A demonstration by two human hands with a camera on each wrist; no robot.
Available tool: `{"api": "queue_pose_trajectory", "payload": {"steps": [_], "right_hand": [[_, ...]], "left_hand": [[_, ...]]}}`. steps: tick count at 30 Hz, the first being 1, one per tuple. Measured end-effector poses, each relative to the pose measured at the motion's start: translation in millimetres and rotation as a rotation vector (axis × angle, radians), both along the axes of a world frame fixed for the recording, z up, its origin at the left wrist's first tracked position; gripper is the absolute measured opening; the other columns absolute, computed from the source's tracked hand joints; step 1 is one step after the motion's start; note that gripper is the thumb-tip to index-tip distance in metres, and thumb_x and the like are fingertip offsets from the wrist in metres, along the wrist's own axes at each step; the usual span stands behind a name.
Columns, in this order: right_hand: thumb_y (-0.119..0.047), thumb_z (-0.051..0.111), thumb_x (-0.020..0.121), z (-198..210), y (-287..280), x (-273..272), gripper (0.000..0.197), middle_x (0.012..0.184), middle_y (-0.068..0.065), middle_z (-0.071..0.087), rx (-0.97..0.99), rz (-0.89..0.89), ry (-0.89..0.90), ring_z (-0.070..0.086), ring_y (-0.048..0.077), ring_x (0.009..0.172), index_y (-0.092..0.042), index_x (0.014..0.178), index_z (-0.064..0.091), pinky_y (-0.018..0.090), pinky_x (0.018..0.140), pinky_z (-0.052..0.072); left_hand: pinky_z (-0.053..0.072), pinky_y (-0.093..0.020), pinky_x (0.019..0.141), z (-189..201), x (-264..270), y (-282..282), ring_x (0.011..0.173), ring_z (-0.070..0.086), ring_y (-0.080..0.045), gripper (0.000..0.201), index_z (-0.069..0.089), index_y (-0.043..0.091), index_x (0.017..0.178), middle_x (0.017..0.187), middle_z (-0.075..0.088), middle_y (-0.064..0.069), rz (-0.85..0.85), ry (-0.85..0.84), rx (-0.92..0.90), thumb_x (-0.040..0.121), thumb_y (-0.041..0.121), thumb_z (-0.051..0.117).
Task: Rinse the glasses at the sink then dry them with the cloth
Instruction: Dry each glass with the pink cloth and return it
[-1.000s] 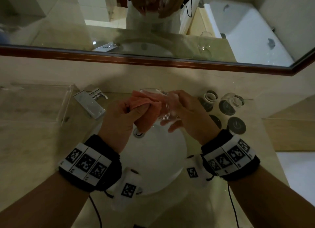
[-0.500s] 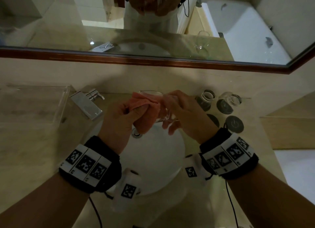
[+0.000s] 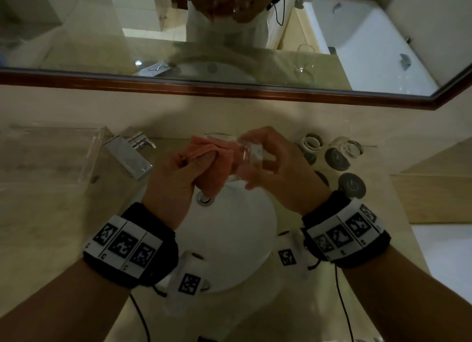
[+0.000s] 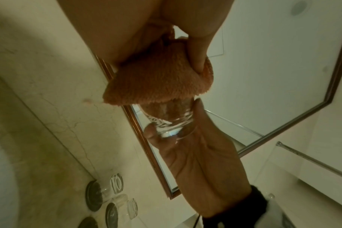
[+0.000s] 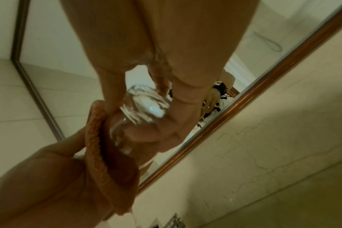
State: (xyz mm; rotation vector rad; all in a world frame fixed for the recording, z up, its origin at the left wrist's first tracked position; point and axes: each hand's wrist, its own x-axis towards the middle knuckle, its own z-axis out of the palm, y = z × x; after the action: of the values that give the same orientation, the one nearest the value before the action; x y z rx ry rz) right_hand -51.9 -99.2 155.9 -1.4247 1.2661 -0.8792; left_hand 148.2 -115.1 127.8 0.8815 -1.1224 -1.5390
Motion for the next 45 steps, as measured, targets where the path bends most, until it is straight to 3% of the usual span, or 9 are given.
{"api": "queue_pose_trajectory", "payload": {"steps": [4,10,15,21,24,28,33,39,45], "right_hand": [[-0.008,0.086,0.07,-1.4,-0.4,-3.0,0.057,0.123,0.002,0.062,-0.137,-0.01,-0.012,0.067,0.022,0.11,-0.017,0.119,0.059,0.049,0.086,0.062],[-0.032,0.058,0.1,0.8,-5.5,7.8,0.024,0.103,0.012,0.07,0.113,-0.055,-0.041,0.074,0.03,0.083,-0.016,0.116,0.054,0.047,0.067,0.062],[-0.006,0.085,0.065,-2.4,-2.1,-1.5,0.058,0.124,0.006,0.06,-0.236,0.036,0.047,0.065,0.027,0.112,-0.014,0.116,0.058,0.052,0.085,0.06],[-0.052,0.062,0.083,3.8,-3.5,14.7,0.051,0.109,0.007,0.066,0.113,-0.107,-0.099,0.073,0.028,0.092,-0.016,0.119,0.053,0.041,0.07,0.064],[-0.025,0.073,0.088,1.9,-1.9,12.8,0.036,0.109,0.009,0.067,-0.011,-0.036,-0.078,0.073,0.029,0.091,-0.011,0.116,0.055,0.039,0.07,0.063],[-0.001,0.086,0.067,-4.3,0.6,7.3,0.059,0.124,0.0,0.064,-0.147,0.003,-0.086,0.068,0.014,0.113,-0.019,0.116,0.058,0.04,0.088,0.061],[-0.053,0.067,0.081,3.1,1.8,27.7,0.044,0.114,0.007,0.07,0.117,-0.078,-0.164,0.075,0.023,0.094,-0.028,0.116,0.061,0.042,0.071,0.063],[-0.029,0.079,0.079,-1.4,8.3,30.0,0.037,0.097,0.004,0.073,-0.028,-0.16,-0.111,0.068,0.018,0.067,-0.022,0.107,0.055,0.031,0.051,0.053],[-0.017,0.092,0.063,-5.3,19.1,10.2,0.061,0.115,0.001,0.069,-0.172,-0.355,-0.035,0.069,0.019,0.104,-0.025,0.115,0.062,0.043,0.082,0.063]], "left_hand": [[0.056,-0.023,0.066,1.2,-1.0,-1.0,0.071,0.072,-0.013,0.025,0.081,0.025,0.084,0.08,0.077,0.002,0.0,0.0,0.006,0.07,0.044,0.075],[0.058,-0.032,0.085,-0.1,3.0,-3.9,0.095,0.073,-0.023,0.039,0.081,0.022,0.091,0.097,0.078,-0.004,0.003,0.024,0.008,0.067,0.053,0.08],[0.058,-0.026,0.069,0.2,4.8,-3.2,0.077,0.073,-0.017,0.031,0.081,0.021,0.087,0.091,0.078,-0.003,-0.017,0.049,0.029,0.069,0.046,0.078],[0.057,-0.023,0.062,0.8,5.6,-4.7,0.066,0.072,-0.012,0.035,0.081,0.024,0.084,0.077,0.077,0.002,0.003,0.038,-0.022,0.065,0.053,0.081],[0.057,-0.028,0.067,-2.7,9.4,-5.7,0.081,0.073,-0.022,0.042,0.08,0.018,0.089,0.093,0.078,-0.008,0.013,0.057,0.018,0.065,0.053,0.083],[0.057,-0.026,0.066,-4.7,14.3,-4.2,0.079,0.073,-0.023,0.046,0.078,0.011,0.094,0.089,0.077,-0.01,0.012,0.104,0.038,0.068,0.048,0.082],[0.058,-0.026,0.065,1.8,16.7,-2.9,0.078,0.074,-0.022,0.043,0.079,0.011,0.092,0.09,0.077,-0.009,0.011,0.132,0.032,0.066,0.046,0.083],[0.057,-0.04,0.077,4.3,25.3,0.6,0.095,0.073,-0.028,0.027,0.075,0.01,0.099,0.099,0.077,-0.009,0.038,-0.026,-0.036,0.082,0.031,0.075],[0.05,-0.026,0.068,12.8,30.3,0.1,0.068,0.063,-0.008,0.047,0.068,0.0,0.116,0.092,0.071,-0.016,0.074,-0.106,-0.165,0.086,0.037,0.068]]}}
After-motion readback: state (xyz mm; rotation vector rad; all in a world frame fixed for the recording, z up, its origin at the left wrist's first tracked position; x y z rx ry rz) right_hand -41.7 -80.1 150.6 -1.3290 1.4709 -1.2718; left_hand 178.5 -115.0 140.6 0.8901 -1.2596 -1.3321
